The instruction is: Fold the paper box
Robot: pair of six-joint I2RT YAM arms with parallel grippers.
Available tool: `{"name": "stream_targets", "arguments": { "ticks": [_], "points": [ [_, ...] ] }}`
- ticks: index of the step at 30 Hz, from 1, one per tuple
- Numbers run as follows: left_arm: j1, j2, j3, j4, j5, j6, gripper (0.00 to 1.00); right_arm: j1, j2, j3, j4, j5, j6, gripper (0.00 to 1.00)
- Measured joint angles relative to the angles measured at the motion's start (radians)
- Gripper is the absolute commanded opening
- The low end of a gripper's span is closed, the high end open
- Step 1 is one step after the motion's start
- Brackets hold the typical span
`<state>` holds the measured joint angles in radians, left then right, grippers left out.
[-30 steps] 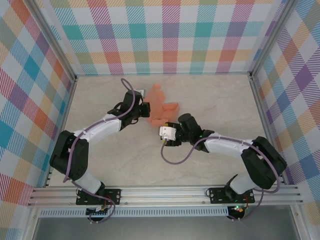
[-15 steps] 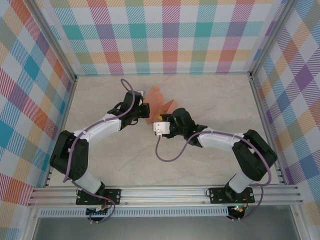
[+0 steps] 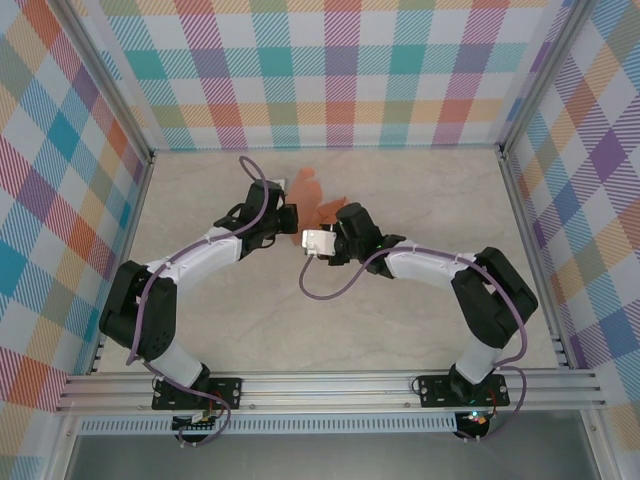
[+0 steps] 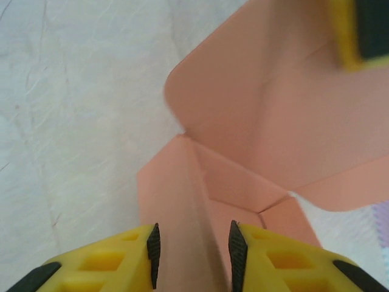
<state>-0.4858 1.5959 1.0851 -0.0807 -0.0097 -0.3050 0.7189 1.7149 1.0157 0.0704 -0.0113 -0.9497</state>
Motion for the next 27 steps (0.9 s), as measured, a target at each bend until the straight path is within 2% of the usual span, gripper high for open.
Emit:
{"name": "stream_targets", "arguments": {
  "ticks": [7,10,16,21,27],
  "points": [
    [-0.003,0.0,0.0,0.004,0.0,0.028,0.0,-0.035,0.01,-0.012,-0.103,-0.026,0.089,0.37],
    [-0.005,0.0,0.0,0.006,0.0,0.04,0.0,-0.042,0.009,-0.013,-0.141,-0.043,0.114,0.32],
    [-0.016,0.001,0.0,0.007,0.003,0.056,0.0,-0.044,0.004,-0.006,-0.209,-0.095,0.169,0.28],
    [-0.017,0.002,0.0,0.011,0.008,0.063,0.0,-0.046,0.039,0.04,-0.262,-0.106,0.228,0.27],
    [-0.017,0.004,-0.003,0.031,0.008,0.067,0.0,-0.057,0.151,0.17,-0.381,-0.112,0.326,0.25]
  ]
}}
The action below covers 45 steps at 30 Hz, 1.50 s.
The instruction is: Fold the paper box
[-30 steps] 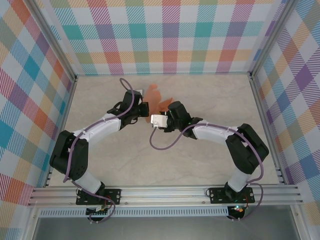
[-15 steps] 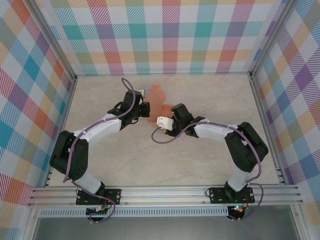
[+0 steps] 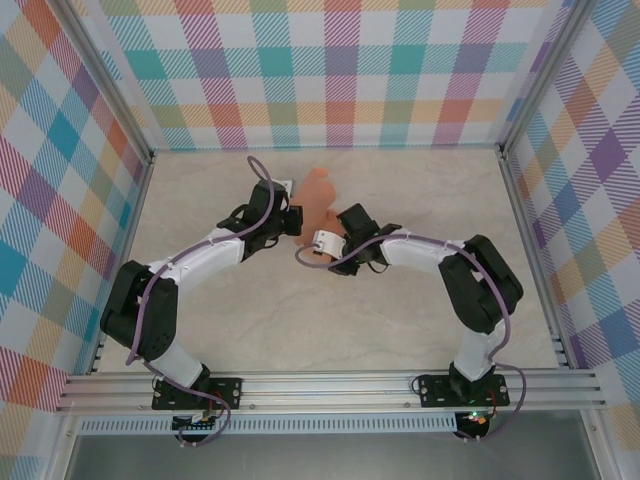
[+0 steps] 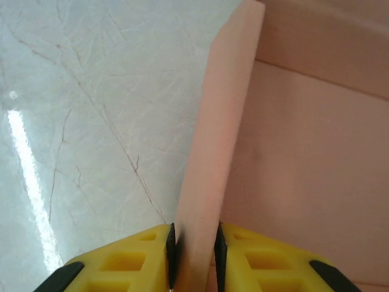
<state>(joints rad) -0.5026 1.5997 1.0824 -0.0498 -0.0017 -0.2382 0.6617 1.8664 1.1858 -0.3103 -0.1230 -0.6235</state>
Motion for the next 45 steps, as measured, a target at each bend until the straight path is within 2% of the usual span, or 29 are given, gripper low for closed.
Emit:
{"name": "stream_targets", "arguments": {
  "ticks": [10,19,24,27,36,45],
  "points": [
    [0.0,0.002,-0.027,0.049,0.008,0.0,0.0,-0.02,0.123,0.199,-0.246,-0.065,0.158,0.25],
    [0.003,0.013,-0.065,0.103,0.013,-0.011,0.0,-0.035,0.251,0.365,-0.446,-0.182,0.191,0.2],
    [0.003,0.013,-0.078,0.12,0.019,-0.023,0.0,-0.058,0.286,0.417,-0.52,-0.225,0.19,0.13],
    [0.003,0.013,-0.081,0.131,0.027,-0.027,0.0,-0.07,0.294,0.427,-0.542,-0.245,0.19,0.14],
    [0.003,0.013,-0.098,0.158,0.045,-0.039,0.0,-0.084,0.29,0.409,-0.54,-0.307,0.217,0.37],
    [0.0,0.026,-0.098,0.154,0.045,-0.058,0.0,-0.083,0.146,0.259,-0.363,-0.319,0.348,0.43]
  ]
}}
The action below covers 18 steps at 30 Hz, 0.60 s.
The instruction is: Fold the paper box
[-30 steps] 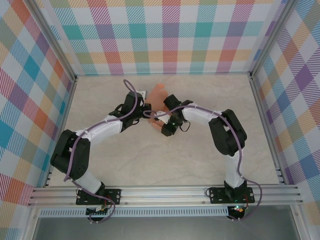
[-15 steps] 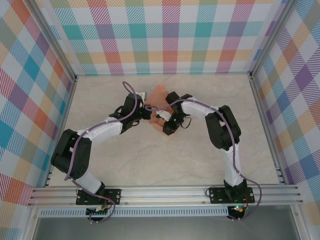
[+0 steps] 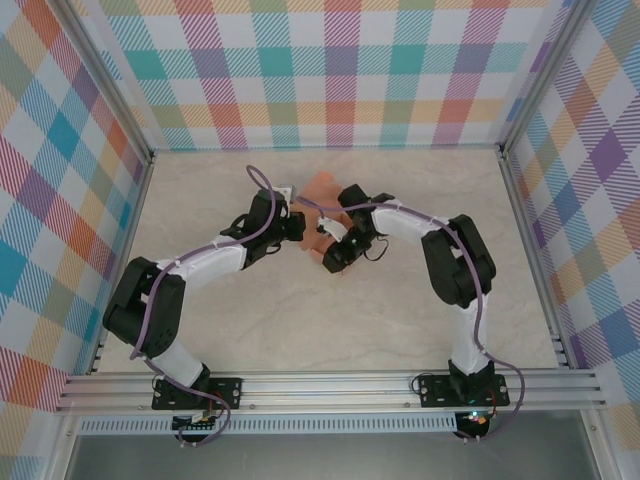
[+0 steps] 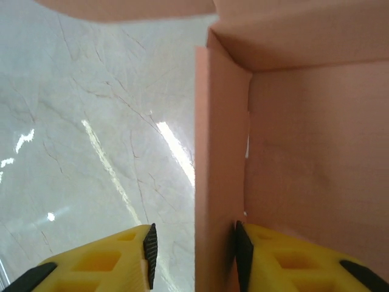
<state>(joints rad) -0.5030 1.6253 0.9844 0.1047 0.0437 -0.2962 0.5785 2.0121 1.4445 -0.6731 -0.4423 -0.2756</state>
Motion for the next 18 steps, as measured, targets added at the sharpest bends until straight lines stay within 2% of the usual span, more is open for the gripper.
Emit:
{"name": "stream_targets", "arguments": {
  "ticks": [5,13,16,18],
  "points": [
    [0.0,0.003,0.0,0.002,-0.003,-0.005,0.0,0.022,-0.068,-0.024,0.088,0.04,0.033,0.46],
    [-0.001,0.008,0.002,0.001,-0.004,-0.005,0.0,0.054,-0.069,-0.033,0.155,0.105,0.04,0.49],
    [-0.001,0.008,0.002,0.0,-0.004,-0.005,0.0,0.06,-0.06,-0.032,0.157,0.126,0.04,0.47],
    [-0.001,0.008,0.004,0.0,-0.004,-0.005,0.0,0.063,-0.041,-0.027,0.151,0.135,0.04,0.41]
  ]
}}
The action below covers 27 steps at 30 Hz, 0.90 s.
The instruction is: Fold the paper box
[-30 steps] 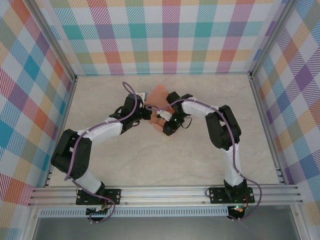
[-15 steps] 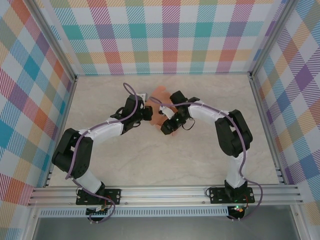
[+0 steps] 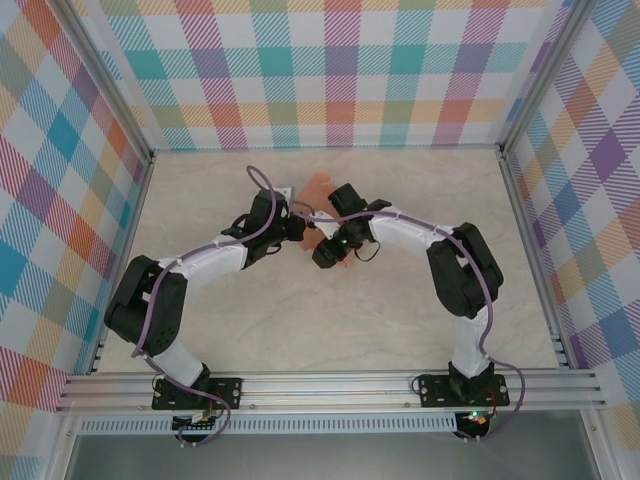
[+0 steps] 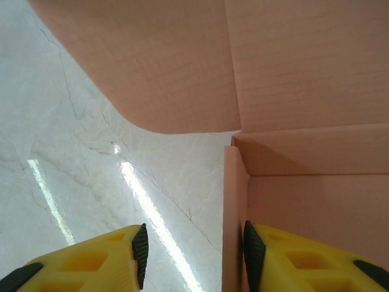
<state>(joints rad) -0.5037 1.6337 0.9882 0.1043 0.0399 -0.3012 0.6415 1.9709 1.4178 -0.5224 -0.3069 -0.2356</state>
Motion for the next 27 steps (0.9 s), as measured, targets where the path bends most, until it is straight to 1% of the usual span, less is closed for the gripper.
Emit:
{"name": "stream_targets", "arguments": {
  "ticks": [1,2,10,11,13,14,21,27],
  "points": [
    [0.0,0.0,0.001,0.0,0.001,0.0,0.0,0.0,0.01,0.006,-0.005,0.003,-0.003,0.36],
    [0.0,0.0,0.002,-0.001,0.001,0.0,0.0,0.001,0.023,0.018,-0.014,0.009,-0.004,0.34],
    [0.0,0.001,0.005,-0.008,0.003,0.001,0.0,0.0,0.084,0.085,-0.072,0.019,-0.008,0.34],
    [0.0,0.001,0.005,-0.008,0.003,0.001,0.0,0.001,0.091,0.094,-0.082,0.018,-0.008,0.31],
    [0.0,0.002,0.005,-0.012,0.0,0.001,0.0,0.001,0.098,0.1,-0.087,0.013,-0.006,0.23],
    [0.0,0.002,0.005,-0.017,0.0,0.001,0.0,0.001,0.1,0.1,-0.089,0.011,-0.003,0.21],
    [-0.001,0.002,0.005,-0.024,-0.006,0.0,0.0,-0.003,0.119,0.11,-0.1,-0.005,0.011,0.22],
    [-0.002,0.002,0.005,-0.029,-0.007,-0.001,0.0,-0.016,0.15,0.111,-0.097,-0.061,0.028,0.21]
  ]
}}
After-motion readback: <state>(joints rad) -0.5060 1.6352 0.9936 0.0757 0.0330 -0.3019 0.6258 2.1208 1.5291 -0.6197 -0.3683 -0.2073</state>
